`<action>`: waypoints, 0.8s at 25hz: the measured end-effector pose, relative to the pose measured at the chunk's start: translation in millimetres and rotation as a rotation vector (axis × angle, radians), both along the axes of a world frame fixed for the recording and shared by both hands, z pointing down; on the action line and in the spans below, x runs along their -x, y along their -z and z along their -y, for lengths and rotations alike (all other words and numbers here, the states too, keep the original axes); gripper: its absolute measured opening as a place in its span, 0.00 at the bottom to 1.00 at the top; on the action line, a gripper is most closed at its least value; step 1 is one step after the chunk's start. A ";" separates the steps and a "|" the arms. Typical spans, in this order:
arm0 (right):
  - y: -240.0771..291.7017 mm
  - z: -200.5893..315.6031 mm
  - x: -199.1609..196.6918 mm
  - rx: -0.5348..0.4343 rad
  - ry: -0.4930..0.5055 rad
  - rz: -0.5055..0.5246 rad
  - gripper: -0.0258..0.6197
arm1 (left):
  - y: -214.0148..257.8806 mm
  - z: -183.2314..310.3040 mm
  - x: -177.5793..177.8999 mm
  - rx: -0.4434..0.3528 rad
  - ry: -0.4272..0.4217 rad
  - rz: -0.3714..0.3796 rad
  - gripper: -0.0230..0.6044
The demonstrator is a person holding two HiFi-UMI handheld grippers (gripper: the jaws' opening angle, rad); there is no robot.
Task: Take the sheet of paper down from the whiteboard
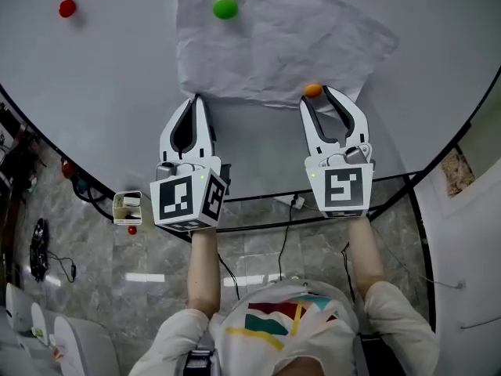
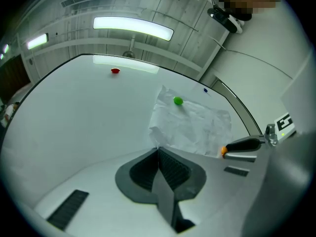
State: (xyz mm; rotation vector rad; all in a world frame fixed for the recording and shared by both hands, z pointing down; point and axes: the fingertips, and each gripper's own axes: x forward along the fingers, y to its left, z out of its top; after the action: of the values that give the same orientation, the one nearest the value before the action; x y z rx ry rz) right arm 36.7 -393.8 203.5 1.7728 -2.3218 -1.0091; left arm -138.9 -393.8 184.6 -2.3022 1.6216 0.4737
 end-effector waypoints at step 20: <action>-16.8 3.2 -89.6 0.082 -0.061 0.149 0.24 | 0.1 -7.3 -1.5 -0.015 0.034 0.005 0.12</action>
State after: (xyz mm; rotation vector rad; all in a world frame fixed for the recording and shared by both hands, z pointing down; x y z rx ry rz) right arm 126.3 -397.0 220.3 1.9355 -2.3383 -0.7870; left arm -137.4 -386.5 184.5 -2.2593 1.6462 0.4704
